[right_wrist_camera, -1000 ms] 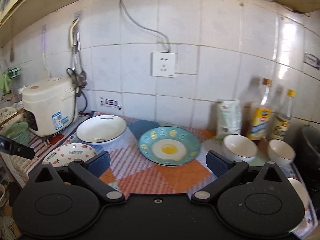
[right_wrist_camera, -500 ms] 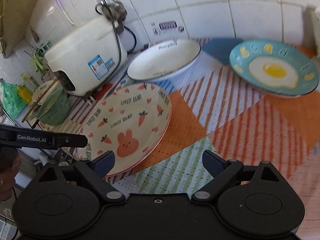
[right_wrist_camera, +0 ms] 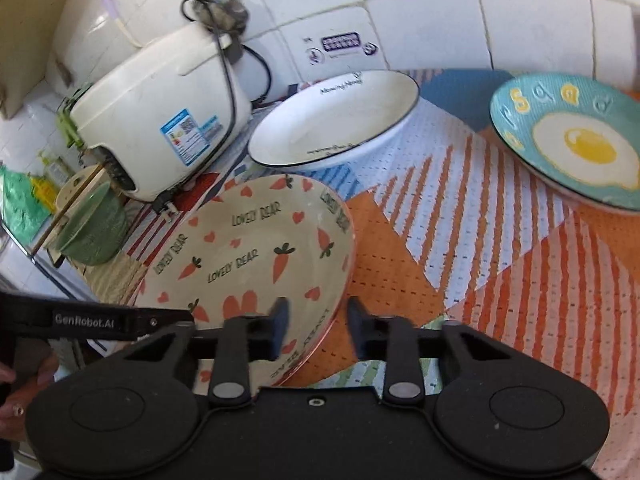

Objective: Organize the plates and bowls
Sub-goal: 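Reach both grippers to the rim of the pink bunny plate and close them, then lift the bunny plate with both grippers and carry it toward the white bowls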

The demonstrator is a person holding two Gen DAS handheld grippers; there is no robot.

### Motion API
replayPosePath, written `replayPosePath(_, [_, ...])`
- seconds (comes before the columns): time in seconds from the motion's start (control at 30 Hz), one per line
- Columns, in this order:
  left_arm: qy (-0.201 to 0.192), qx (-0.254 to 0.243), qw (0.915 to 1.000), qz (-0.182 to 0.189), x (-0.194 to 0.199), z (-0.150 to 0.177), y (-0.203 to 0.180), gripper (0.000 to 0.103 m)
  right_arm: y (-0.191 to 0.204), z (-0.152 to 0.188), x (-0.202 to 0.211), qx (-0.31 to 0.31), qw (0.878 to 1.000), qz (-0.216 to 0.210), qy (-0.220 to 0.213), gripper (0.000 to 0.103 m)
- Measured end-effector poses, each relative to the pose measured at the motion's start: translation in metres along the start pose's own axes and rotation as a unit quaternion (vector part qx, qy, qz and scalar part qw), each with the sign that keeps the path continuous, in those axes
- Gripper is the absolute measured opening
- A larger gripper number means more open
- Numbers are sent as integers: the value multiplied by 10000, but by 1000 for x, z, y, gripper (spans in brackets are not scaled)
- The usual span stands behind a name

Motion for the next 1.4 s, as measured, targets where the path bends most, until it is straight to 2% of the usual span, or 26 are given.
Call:
replayPosePath(0.13, [-229,67,9997,40,3,4,5,38,-7,-3,0,-286,9994,6,179,18])
replayPosePath(0.23, [-223,208,9995,6,3,3,8,33,-5,-2,-3,-233,9991,-63,357,15])
replayPosePath(0.3, [-128,458,9989,31,1,0,13,32,-5,3,-11,-479,9960,-316,685,18])
replayPosePath(0.37, [-74,799,9967,88,0,-1,18,30,-10,2,-13,-790,9940,-385,645,14])
replayPosePath(0.43, [8,813,9967,46,-1,-2,18,30,-15,2,-14,-997,9918,-489,638,11])
replayPosePath(0.5, [37,832,9965,-15,-1,-3,18,29,-16,3,-12,-1083,9903,-605,631,12])
replayPosePath(0.57, [150,826,9965,-43,0,-3,16,28,-15,4,-10,-1097,9905,-540,630,14])
replayPosePath(0.63, [126,659,9977,-91,6,-5,12,28,-12,3,-7,-988,9918,-437,684,15])
replayPosePath(0.73, [42,148,9998,-157,15,-9,-3,28,-12,0,3,-842,9928,-533,663,17])
replayPosePath(0.8, [37,59,9999,-122,22,-10,-13,27,-17,1,13,-765,9936,-557,611,17])
replayPosePath(0.93, [108,61,9998,134,27,-7,-37,28,-34,4,38,-878,9936,-562,437,17])
replayPosePath(1.0, [134,-132,9996,195,28,-4,-54,28,-42,6,53,-716,9957,-458,359,17])
replayPosePath(1.17, [285,-459,9976,434,30,3,-97,27,-72,15,88,-805,9962,-263,199,18])
replayPosePath(1.4, [350,-1074,9908,741,38,13,-154,28,-112,25,135,-1131,9936,-69,32,18])
Point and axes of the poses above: each gripper's, at about its wrist camera, not at the fingertips, and x roughly against the way its jaws point, y to its left, z to its underside, the point moved 10 cm from there along -x, roughly the way its jaws point, and after that the axes turned 5 degrees about -x, right-handed, at the moved point
